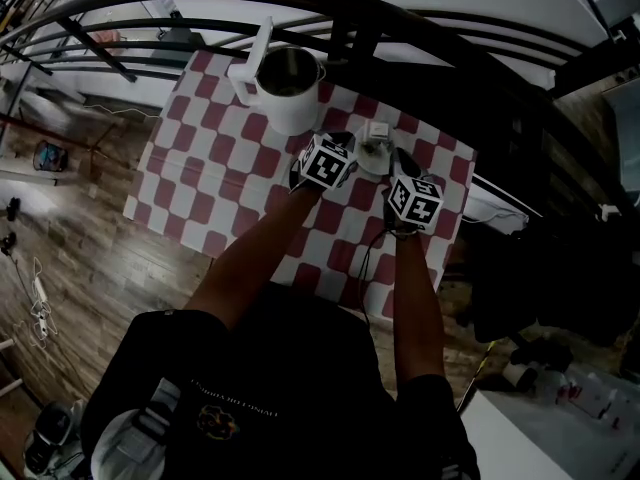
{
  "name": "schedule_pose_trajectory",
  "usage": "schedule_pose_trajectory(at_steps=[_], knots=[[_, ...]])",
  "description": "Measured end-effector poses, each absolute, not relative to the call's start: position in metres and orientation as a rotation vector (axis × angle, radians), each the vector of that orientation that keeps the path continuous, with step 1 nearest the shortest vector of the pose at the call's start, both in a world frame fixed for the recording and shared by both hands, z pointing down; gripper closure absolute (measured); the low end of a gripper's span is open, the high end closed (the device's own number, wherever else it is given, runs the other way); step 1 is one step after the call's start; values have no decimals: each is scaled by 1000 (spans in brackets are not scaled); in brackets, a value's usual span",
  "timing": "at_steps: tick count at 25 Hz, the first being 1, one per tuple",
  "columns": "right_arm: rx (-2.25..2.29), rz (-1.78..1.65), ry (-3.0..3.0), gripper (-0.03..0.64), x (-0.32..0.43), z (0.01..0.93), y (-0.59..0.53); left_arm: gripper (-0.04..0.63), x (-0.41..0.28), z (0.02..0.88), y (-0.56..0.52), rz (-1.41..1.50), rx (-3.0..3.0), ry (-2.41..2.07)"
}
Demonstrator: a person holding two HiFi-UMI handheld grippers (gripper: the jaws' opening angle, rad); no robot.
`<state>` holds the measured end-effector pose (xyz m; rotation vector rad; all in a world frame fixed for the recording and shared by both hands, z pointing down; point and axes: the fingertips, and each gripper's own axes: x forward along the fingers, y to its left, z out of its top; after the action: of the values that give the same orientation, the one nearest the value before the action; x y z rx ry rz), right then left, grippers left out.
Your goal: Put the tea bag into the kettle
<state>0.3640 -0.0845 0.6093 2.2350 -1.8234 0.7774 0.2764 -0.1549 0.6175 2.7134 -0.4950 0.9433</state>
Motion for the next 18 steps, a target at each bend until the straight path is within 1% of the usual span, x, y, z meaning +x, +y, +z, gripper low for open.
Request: schedule_pose_trajectory(at_steps=[10, 18], knots=[[2140, 945, -1764, 603, 362, 665, -84, 592, 283, 665, -141, 1019, 2611, -439], [2093, 985, -1769, 603, 366, 677, -91, 592, 291, 676, -144, 1042, 2592, -419]])
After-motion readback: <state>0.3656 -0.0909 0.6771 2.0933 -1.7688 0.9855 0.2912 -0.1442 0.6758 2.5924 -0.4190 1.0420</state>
